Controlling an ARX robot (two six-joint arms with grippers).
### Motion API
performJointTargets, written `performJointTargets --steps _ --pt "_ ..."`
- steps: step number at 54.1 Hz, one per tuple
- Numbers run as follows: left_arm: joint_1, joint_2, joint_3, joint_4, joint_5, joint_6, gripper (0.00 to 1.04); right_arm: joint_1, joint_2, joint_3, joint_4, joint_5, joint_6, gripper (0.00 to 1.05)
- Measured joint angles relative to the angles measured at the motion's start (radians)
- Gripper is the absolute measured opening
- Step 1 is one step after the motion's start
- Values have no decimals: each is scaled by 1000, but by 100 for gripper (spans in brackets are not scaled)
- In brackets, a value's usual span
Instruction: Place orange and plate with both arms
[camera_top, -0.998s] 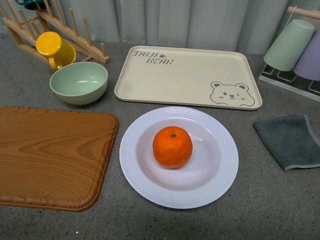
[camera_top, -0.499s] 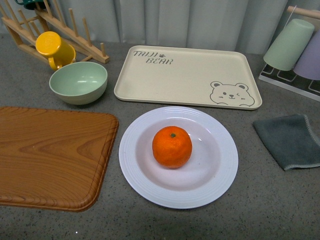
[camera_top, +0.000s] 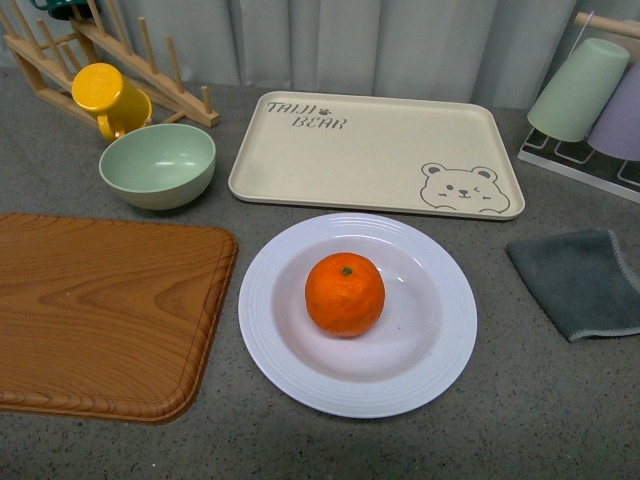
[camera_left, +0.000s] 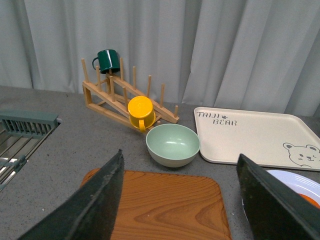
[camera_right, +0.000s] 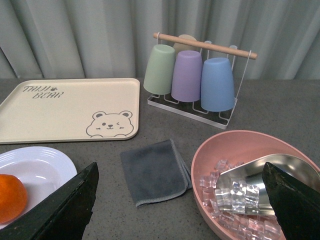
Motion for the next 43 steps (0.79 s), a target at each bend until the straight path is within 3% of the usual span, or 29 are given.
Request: performJointTargets --steps 11,16,21,31,43 --pt "0 0 0 0 0 1 100 2 411 75 304 -148 46 96" --pt "0 0 0 0 0 2 98 -16 772 169 431 -272 109 96" --pt "0 0 0 0 0 2 98 -21 1120 291 439 -419 201 96" --pt "0 0 0 0 0 2 98 -21 1503 465 439 -649 394 96" --pt "0 0 0 0 0 2 98 -9 1785 616 430 -766 557 96"
